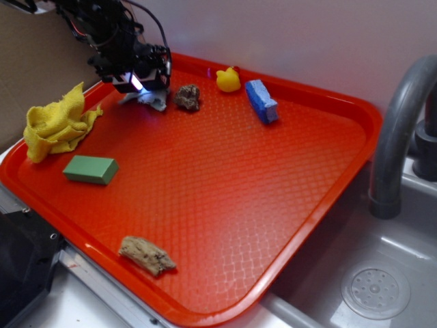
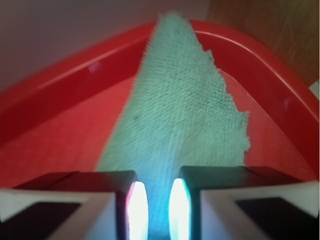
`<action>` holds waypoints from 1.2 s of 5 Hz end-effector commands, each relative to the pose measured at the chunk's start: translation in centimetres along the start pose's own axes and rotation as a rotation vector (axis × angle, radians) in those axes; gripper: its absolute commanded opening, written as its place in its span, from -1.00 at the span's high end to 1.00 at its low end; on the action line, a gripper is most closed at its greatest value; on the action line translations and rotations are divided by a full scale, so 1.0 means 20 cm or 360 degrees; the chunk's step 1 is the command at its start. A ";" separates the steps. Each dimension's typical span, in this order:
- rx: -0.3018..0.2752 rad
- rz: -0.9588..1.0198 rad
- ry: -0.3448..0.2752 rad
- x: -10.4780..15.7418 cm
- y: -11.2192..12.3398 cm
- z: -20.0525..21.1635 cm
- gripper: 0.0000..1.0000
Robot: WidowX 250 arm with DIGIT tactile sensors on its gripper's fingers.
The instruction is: Grab the blue cloth.
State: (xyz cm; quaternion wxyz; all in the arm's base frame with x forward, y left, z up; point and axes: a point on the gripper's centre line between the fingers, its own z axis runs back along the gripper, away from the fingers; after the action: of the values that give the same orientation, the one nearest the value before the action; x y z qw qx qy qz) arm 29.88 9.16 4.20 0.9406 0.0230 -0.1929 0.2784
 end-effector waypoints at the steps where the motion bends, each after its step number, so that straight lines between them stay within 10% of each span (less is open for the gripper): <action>1: -0.0063 0.0050 0.0030 0.18 -0.02 0.17 -1.00; 6: 0.0074 0.0015 -0.0009 0.21 0.00 -0.05 -1.00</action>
State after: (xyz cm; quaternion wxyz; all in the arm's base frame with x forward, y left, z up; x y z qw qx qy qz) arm 32.49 9.97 2.14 0.9424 0.0498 -0.1601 0.2893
